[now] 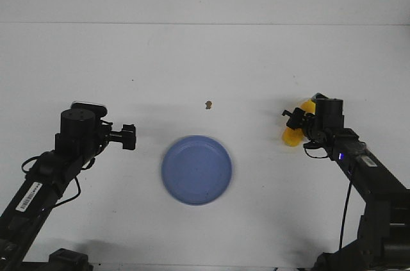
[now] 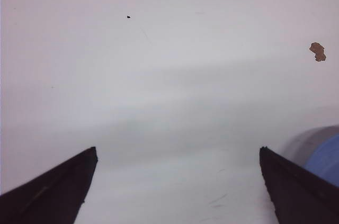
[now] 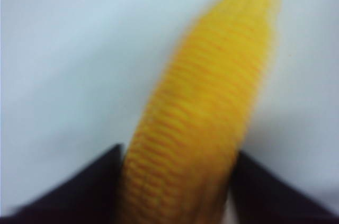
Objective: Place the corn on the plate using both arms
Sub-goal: 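Carry the corn with the right gripper and lower it onto the plate, then open the right gripper and withdraw both grippers from the plate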
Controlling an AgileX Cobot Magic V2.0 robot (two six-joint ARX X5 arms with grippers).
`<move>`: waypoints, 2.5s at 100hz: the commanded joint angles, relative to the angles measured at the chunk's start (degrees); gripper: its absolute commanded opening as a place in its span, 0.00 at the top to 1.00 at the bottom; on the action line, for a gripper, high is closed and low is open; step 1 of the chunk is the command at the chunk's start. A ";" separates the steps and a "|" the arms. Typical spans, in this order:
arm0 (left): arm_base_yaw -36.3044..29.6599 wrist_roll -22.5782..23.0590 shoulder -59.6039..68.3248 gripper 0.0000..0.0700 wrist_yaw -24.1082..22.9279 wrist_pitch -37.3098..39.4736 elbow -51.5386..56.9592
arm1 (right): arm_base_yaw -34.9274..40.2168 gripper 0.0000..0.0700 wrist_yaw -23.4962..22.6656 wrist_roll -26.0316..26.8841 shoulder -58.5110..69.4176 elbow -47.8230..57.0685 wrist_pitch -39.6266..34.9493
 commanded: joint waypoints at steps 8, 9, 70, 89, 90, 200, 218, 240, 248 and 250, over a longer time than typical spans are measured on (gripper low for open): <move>-0.15 0.90 0.17 0.11 -0.07 0.35 0.76 | 0.22 0.78 -5.97 -3.34 -0.72 0.90 0.35; -0.15 0.90 0.17 0.11 -0.07 0.35 0.76 | 0.26 0.78 -6.21 -3.50 -0.90 0.90 0.33; -0.15 0.90 0.17 0.11 -0.07 0.31 0.76 | 35.36 0.65 -3.76 -10.01 -10.97 0.90 -6.99; -0.15 0.90 0.17 0.11 -0.07 0.33 0.76 | 39.56 0.28 -2.10 -9.53 -7.04 0.90 -6.69; -0.15 0.90 0.17 0.11 -0.07 0.31 0.76 | 39.58 0.28 -1.99 -9.53 -6.97 0.90 -6.73; 0.02 1.16 -25.33 0.11 -0.09 14.29 -13.29 | 0.57 0.28 12.68 -32.85 -67.19 -10.01 -12.83; 0.04 -0.70 -33.09 0.11 -1.95 15.12 -21.90 | 0.52 0.28 9.35 -33.18 -78.44 -21.66 -12.85; 0.04 -3.06 -36.94 0.16 -3.78 13.42 -25.99 | 0.52 0.30 9.51 -31.69 -84.94 -25.73 -9.84; 0.04 -3.04 -37.40 0.44 -3.78 14.03 -25.99 | 0.52 0.45 9.51 -31.69 -85.13 -25.73 -9.92; 0.04 -3.04 -37.48 0.52 -3.78 14.10 -25.99 | 0.52 0.51 9.51 -31.69 -85.13 -25.73 -9.92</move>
